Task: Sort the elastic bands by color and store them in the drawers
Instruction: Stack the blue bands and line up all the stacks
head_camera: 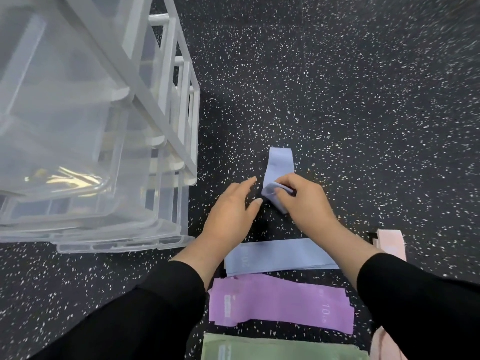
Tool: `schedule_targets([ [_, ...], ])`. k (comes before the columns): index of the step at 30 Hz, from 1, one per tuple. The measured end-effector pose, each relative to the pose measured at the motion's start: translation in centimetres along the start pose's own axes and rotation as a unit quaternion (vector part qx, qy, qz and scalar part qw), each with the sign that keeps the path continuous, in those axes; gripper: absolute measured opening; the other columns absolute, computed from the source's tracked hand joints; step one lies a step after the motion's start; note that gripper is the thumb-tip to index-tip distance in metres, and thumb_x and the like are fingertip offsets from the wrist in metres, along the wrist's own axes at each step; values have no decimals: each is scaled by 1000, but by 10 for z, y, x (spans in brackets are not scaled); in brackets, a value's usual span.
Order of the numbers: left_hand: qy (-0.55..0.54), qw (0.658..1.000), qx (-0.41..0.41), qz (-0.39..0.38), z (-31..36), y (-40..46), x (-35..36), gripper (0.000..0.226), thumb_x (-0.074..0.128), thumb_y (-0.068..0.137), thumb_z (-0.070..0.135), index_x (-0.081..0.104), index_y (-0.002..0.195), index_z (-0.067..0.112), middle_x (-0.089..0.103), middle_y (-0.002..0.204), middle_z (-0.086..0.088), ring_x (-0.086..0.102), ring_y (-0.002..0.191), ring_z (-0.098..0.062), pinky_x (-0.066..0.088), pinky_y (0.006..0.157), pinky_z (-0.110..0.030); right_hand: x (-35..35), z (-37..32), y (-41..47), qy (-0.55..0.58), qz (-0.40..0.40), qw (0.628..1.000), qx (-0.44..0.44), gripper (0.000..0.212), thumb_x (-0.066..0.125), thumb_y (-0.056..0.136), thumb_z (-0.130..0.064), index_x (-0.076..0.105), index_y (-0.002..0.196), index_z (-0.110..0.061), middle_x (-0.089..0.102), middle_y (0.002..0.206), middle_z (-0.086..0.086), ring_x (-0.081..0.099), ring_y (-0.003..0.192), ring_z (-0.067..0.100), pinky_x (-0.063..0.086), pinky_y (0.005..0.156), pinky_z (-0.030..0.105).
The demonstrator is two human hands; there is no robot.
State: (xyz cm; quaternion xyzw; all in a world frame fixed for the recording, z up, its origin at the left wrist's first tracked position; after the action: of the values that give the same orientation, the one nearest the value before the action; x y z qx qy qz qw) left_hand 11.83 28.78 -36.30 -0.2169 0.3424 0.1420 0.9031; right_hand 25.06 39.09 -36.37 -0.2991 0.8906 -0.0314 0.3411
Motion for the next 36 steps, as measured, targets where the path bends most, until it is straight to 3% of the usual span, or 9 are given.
schedule_targets([
  [9,-62,997,38,-26,26,-2,-13,56,59,101,31,40,154,27,43,153,9,38,139,-6,29,117,-27,-38,-49,-4,59,-38,996,-62,16,60,94,-12,72,92,-22,64,70,-7,44,53,2,37,51,18],
  [12,-98,992,72,-43,49,-1,-18,44,66,98,26,58,140,24,48,151,9,42,136,-5,31,117,-29,-49,-72,-8,50,-73,991,-97,16,61,94,-10,72,91,-21,65,68,-14,46,54,-1,38,51,15],
  [16,-159,986,43,-8,56,-3,-33,6,70,93,26,70,94,20,69,87,15,55,67,-1,43,68,-30,-77,-94,-13,0,-35,991,-129,13,67,89,-12,72,87,-24,61,77,-10,49,61,-3,37,58,14],
  [19,-121,991,51,21,66,-12,-43,22,69,93,30,58,84,13,67,79,-5,47,58,-13,41,58,-35,-98,-105,-20,-121,-20,985,-124,6,69,91,-29,72,86,-32,51,64,-7,45,53,0,34,52,23],
  [25,-90,989,106,39,99,-32,-51,18,68,92,36,59,85,23,66,82,7,59,75,-16,52,77,-42,-111,-122,-49,-59,-36,989,-129,13,63,91,-21,71,89,-31,72,74,-19,63,62,5,48,59,27],
  [28,-211,969,123,-28,114,-45,-41,24,58,99,39,56,82,23,64,92,7,56,79,-8,47,78,-27,-120,-131,-64,-6,-30,989,-146,17,64,95,-34,73,85,-23,71,73,2,66,65,18,48,60,31],
  [30,-306,948,78,-35,114,-46,-39,35,49,98,48,49,81,18,52,90,-5,47,84,-13,43,83,-38,-130,-134,-72,26,-13,987,-160,18,67,95,-33,71,85,-17,70,74,11,64,62,26,44,56,28],
  [32,-391,919,38,-32,109,-42,-38,27,50,91,51,56,86,25,58,95,-9,50,90,-21,44,94,-53,-138,-134,-77,47,0,984,-169,1,69,94,-19,70,94,-18,68,73,6,56,59,15,43,59,24],
  [36,-366,927,52,-69,117,-42,-31,24,57,91,28,72,108,34,73,119,0,65,117,-20,43,111,-49,-161,-122,-81,86,44,984,-149,33,67,93,-11,63,122,-26,70,75,0,50,58,13,40,53,25],
])
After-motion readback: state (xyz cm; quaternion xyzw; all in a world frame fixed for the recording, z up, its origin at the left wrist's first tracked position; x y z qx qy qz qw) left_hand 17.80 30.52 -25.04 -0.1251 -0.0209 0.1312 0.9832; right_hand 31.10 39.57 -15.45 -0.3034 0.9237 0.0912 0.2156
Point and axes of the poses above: each hand's wrist, its own y-axis towards the middle knuckle, its own x-axis out of the palm, z = x × y, the point moved 9 cm from there along y, towards the middle knuckle
